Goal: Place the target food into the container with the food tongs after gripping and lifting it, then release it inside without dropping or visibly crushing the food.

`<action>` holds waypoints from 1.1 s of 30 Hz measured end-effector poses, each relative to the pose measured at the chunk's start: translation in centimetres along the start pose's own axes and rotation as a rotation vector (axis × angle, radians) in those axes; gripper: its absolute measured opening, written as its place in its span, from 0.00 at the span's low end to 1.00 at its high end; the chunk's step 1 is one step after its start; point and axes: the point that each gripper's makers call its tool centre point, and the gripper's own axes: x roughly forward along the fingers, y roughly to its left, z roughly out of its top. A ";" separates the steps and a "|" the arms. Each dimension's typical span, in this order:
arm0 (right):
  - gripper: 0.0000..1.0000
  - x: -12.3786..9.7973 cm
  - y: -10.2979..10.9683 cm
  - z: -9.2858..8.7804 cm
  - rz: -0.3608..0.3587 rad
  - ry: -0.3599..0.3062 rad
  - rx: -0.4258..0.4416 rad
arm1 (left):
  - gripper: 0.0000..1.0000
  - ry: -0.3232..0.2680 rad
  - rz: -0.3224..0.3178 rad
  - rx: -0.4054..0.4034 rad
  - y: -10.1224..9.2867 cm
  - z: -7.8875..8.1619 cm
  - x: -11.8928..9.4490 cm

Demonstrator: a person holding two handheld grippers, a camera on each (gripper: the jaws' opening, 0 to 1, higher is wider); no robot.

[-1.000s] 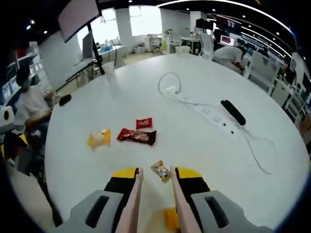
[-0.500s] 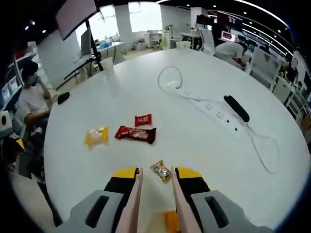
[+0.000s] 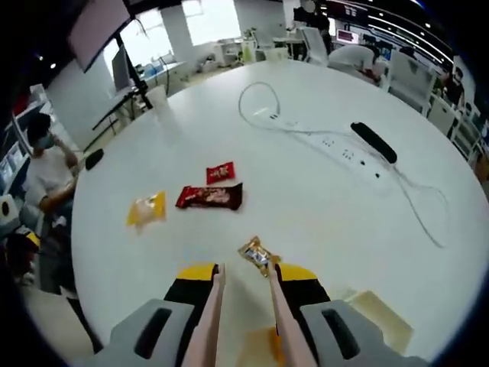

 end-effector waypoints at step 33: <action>0.28 1.8 -0.6 -0.2 -0.003 -0.030 0.252 | 0.48 0.009 0.024 -0.021 0.8 -0.2 -0.2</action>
